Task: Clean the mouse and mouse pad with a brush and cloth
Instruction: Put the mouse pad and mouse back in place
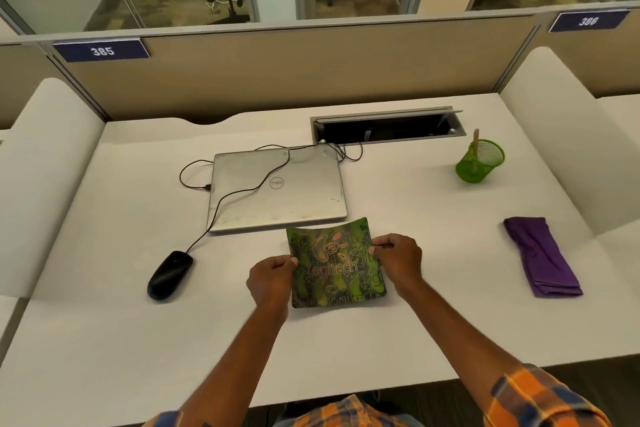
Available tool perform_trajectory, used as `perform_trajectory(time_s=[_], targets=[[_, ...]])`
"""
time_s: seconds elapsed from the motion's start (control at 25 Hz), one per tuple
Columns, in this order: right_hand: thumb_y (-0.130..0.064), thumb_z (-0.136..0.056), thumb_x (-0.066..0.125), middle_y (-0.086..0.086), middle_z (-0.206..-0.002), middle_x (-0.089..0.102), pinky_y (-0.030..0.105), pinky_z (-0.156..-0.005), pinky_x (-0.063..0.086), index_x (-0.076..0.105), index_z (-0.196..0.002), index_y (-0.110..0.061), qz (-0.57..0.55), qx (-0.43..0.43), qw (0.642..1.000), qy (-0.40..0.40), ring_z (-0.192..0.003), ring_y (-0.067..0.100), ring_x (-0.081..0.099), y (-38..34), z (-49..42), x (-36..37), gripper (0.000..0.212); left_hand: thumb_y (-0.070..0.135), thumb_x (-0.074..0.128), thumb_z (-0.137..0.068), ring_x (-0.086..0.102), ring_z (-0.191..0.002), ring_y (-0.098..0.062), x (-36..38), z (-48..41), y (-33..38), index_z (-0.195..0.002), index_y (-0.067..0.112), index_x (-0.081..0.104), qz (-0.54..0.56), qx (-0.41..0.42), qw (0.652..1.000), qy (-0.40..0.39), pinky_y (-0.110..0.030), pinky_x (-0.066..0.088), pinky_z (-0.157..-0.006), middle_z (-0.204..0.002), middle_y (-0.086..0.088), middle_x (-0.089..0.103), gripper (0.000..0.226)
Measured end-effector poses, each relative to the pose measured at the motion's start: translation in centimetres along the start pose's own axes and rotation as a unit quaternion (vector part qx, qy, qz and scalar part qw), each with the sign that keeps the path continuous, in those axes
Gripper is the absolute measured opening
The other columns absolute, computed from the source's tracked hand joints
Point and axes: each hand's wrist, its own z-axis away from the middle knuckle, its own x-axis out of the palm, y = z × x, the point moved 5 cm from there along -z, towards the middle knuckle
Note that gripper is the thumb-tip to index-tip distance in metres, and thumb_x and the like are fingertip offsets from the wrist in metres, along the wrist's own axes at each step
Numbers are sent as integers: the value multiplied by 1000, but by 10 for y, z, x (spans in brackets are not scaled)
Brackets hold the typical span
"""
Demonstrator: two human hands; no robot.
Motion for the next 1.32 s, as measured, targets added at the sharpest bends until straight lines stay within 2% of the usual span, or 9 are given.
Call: perform_trajectory(time_s=[0.16, 0.32, 0.44, 0.6, 0.72, 0.88, 1.0, 1.12, 1.32], targets=[[1, -83, 85, 10, -94, 81, 50, -88, 66, 81, -94, -10, -29, 24, 999, 14, -92, 31, 79, 12, -31, -58, 16, 16, 87, -86, 79, -86, -27, 56, 19, 10, -78, 21, 83, 26, -19, 999, -40, -46, 68, -86, -85, -2, 82, 10], [3, -83, 84, 15, -97, 80, 49, -88, 66, 80, -94, -9, -42, 37, 998, 24, -92, 34, 78, 19, -63, -108, 17, 15, 88, -86, 80, -85, -29, 110, 33, 20, -77, 21, 82, 30, -26, 997, -67, -46, 68, -84, -84, -4, 82, 13], [4, -85, 83, 19, -100, 80, 50, -88, 66, 80, -96, -8, -42, 45, 998, 26, -85, 29, 75, 19, -85, -131, 17, 13, 88, -86, 80, -87, -31, 143, 37, 28, -76, 21, 81, 34, -29, 996, -75, -46, 68, -84, -85, -6, 82, 15], [6, -85, 81, 23, -104, 79, 53, -94, 64, 80, -102, 0, -40, 53, 998, 20, -93, 35, 76, 16, -108, -143, 18, 12, 88, -85, 80, -87, -31, 173, 38, 31, -79, 18, 81, 30, -40, 997, -65, -47, 68, -85, -88, -8, 81, 11], [6, -84, 82, 23, -107, 79, 53, -99, 62, 80, -105, 3, -20, 56, 998, 13, -105, 40, 76, 16, -121, -143, 21, 15, 88, -86, 79, -90, -31, 183, 38, 32, -92, 10, 85, -7, -19, 999, -50, -47, 66, -89, -91, -9, 82, 8], [7, -84, 81, 24, -107, 78, 54, -99, 61, 79, -103, 5, 5, 64, 998, 10, -108, 40, 75, 20, -128, -143, 18, 16, 86, -87, 78, -92, -35, 189, 39, 32, -96, 9, 86, -37, -11, 999, -33, -48, 65, -91, -94, -12, 82, 11], [7, -85, 79, 23, -108, 78, 53, -100, 60, 79, -101, 5, 22, 57, 998, 10, -110, 41, 74, 22, -130, -144, 16, 18, 83, -88, 77, -87, -35, 190, 38, 32, -85, 14, 85, -43, 7, 999, -30, -49, 66, -87, -86, -10, 81, 6], [2, -87, 79, 15, -115, 77, 40, -98, 59, 79, -106, 1, 61, 39, 997, 28, -113, 33, 71, 18, -127, -147, 19, 24, 81, -92, 75, -79, -34, 186, 37, 31, -67, 20, 74, -57, 13, 998, -24, -51, 67, -82, -77, -10, 78, 26], [-6, -91, 74, 9, -113, 78, 39, -95, 59, 80, -108, -7, 83, 1, 996, 30, -109, 26, 70, 1, -112, -121, 18, 29, 80, -95, 76, -86, -31, 161, 32, 30, -68, 26, 70, -42, 3, 999, -22, -47, 65, -90, -82, -2, 78, 29]])
